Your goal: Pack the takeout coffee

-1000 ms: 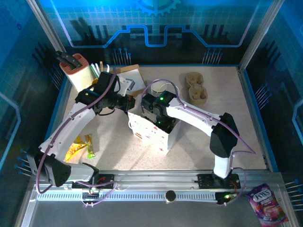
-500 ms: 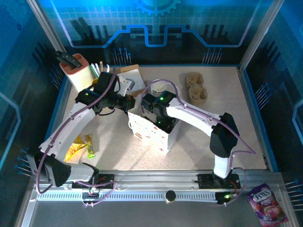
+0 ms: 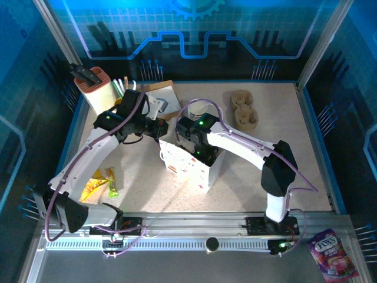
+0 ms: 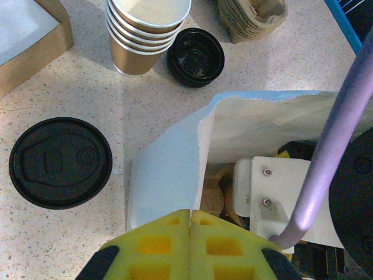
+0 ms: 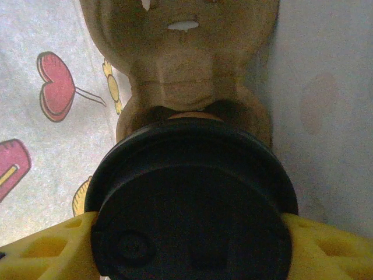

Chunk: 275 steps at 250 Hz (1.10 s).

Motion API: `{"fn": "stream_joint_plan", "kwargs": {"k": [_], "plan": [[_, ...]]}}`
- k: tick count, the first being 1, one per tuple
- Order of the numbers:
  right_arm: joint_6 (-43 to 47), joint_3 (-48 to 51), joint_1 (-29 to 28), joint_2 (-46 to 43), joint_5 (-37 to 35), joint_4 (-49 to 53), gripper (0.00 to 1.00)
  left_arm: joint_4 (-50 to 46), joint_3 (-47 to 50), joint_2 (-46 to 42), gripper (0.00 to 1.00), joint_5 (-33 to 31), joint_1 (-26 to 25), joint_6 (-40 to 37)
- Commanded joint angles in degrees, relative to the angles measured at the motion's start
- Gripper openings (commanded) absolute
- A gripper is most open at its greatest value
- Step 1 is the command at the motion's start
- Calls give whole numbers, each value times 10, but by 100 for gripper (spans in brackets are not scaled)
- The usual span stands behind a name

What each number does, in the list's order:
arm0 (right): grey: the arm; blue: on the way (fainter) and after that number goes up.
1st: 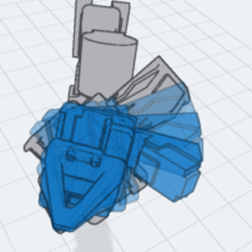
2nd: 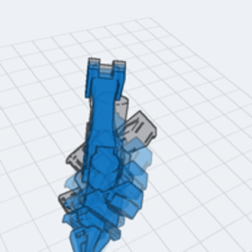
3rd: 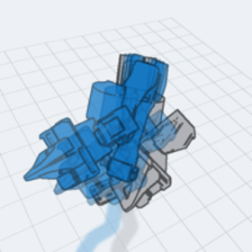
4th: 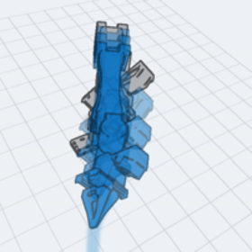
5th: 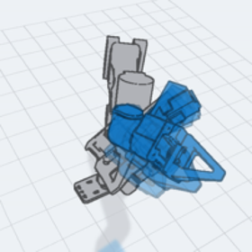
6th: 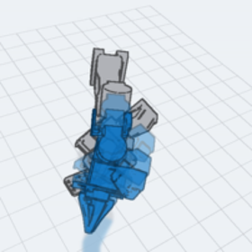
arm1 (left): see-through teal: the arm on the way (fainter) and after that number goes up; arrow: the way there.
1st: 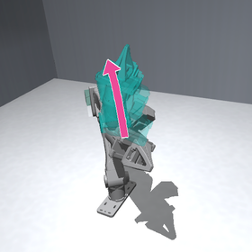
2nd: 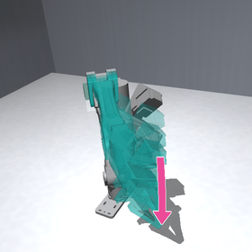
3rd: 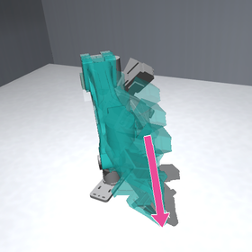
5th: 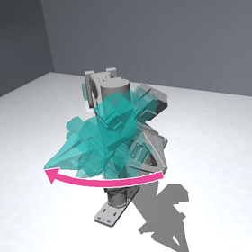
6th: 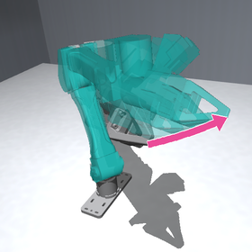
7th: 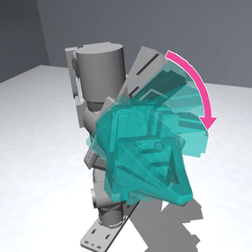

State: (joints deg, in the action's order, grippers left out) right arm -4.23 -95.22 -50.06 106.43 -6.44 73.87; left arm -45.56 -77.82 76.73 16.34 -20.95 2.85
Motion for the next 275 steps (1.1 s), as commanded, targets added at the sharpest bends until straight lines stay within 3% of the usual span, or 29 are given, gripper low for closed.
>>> {"fn": "stream_joint_plan", "kwargs": {"k": [1,275], "plan": [[6,-2,8,9,10,4,38,0,9,-5,0,12,-2,-11],[7,15,13,20,16,-15,38,1,11,-7,0,13,-2,-11]]}}
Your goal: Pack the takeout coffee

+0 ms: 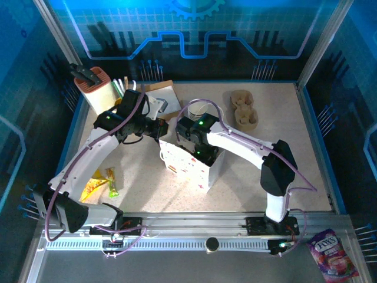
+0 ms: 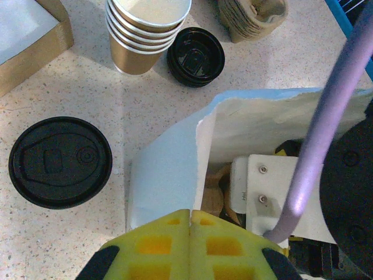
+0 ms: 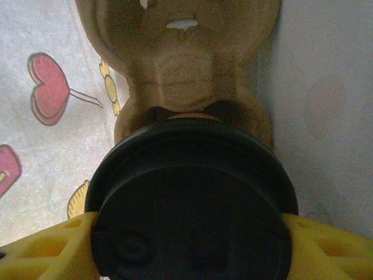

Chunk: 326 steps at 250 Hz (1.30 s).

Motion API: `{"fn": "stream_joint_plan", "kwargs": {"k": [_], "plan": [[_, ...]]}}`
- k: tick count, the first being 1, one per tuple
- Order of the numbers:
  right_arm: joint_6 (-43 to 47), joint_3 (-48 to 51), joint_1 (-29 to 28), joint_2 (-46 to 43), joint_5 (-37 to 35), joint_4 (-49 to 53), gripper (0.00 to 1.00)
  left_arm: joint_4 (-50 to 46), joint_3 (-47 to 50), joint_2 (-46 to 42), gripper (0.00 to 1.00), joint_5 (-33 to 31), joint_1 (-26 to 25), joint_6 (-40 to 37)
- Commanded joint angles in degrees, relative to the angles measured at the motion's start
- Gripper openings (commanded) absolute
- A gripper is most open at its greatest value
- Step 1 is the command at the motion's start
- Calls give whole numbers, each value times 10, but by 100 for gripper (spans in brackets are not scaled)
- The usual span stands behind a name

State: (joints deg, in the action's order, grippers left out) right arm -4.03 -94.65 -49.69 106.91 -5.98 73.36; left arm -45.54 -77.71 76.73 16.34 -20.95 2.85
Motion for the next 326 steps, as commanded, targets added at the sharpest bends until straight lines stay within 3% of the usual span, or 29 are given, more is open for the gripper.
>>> {"fn": "stream_joint_plan", "kwargs": {"k": [1,326], "plan": [[5,10,9,14,11,-11,38,0,9,-7,0,13,-2,-11],[10,27,20,41,15,-34,37,1,11,-9,0,13,-3,-11]]}}
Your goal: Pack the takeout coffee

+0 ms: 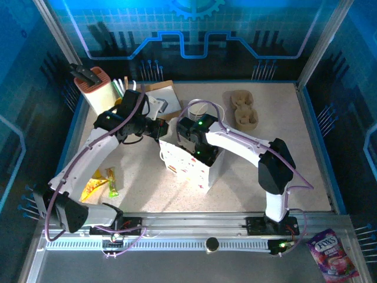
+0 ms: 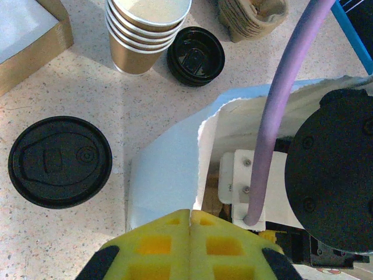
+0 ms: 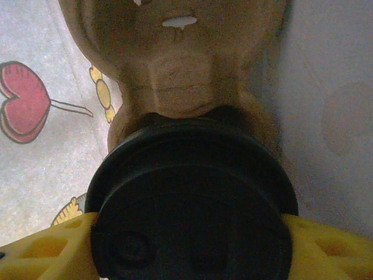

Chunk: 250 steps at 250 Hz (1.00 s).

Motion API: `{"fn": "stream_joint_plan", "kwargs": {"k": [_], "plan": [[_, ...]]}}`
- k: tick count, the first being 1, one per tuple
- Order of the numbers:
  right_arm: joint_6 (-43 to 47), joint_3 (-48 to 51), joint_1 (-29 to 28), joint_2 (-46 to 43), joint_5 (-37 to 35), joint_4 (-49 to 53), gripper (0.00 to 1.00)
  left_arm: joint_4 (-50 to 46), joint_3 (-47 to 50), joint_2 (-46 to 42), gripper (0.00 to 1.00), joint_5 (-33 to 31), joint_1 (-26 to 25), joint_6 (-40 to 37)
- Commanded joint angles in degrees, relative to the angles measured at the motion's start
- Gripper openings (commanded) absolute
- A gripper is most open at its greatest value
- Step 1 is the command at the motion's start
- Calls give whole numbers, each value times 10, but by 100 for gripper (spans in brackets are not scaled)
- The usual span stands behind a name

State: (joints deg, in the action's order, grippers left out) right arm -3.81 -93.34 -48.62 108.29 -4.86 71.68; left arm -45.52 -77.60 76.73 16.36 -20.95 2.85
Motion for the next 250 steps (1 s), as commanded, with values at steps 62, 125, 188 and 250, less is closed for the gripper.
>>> {"fn": "stream_joint_plan", "kwargs": {"k": [62,125,188,250], "plan": [[7,16,9,27,4,-18,37,1,10,-8,0,13,-3,-12],[7,15,10,27,4,-18,37,1,10,-8,0,13,-3,-11],[7,16,10,28,4,-20,37,1,11,-9,0,14,-3,-11],[8,16,11,31,6,-22,37,1,10,-9,0,14,-2,-11]]}}
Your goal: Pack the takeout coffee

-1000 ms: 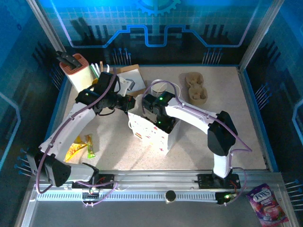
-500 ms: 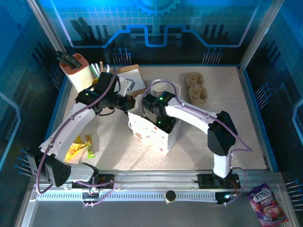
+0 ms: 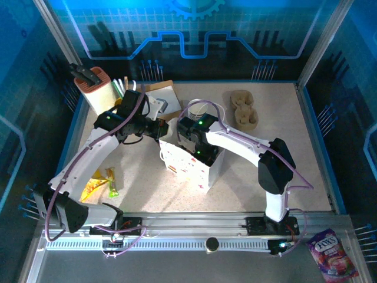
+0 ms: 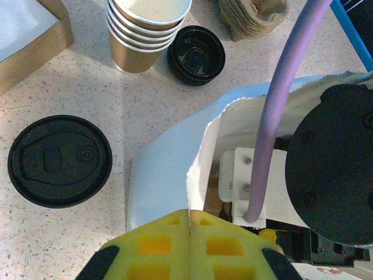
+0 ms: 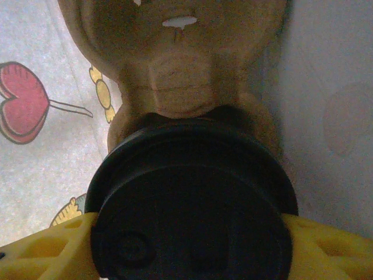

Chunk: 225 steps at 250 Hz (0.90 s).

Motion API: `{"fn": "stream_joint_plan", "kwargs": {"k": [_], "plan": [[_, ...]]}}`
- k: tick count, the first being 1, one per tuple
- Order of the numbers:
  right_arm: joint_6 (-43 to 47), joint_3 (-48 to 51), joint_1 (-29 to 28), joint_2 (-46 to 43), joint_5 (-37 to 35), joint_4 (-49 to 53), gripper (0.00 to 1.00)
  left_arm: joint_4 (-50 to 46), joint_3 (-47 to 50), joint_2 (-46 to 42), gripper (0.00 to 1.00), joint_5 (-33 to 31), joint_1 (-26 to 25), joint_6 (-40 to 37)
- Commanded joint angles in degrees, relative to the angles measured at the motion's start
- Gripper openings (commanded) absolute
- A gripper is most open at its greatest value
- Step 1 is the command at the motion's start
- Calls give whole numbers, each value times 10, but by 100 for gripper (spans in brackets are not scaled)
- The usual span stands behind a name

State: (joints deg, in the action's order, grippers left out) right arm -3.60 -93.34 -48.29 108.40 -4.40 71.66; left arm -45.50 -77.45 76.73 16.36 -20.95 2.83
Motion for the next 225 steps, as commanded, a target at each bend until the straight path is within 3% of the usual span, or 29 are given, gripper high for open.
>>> {"fn": "stream_joint_plan", "kwargs": {"k": [1,225], "plan": [[6,16,7,30,1,-22,37,1,9,-9,0,14,-2,-11],[6,51,15,54,18,-58,37,1,10,-10,0,15,-3,-10]]}}
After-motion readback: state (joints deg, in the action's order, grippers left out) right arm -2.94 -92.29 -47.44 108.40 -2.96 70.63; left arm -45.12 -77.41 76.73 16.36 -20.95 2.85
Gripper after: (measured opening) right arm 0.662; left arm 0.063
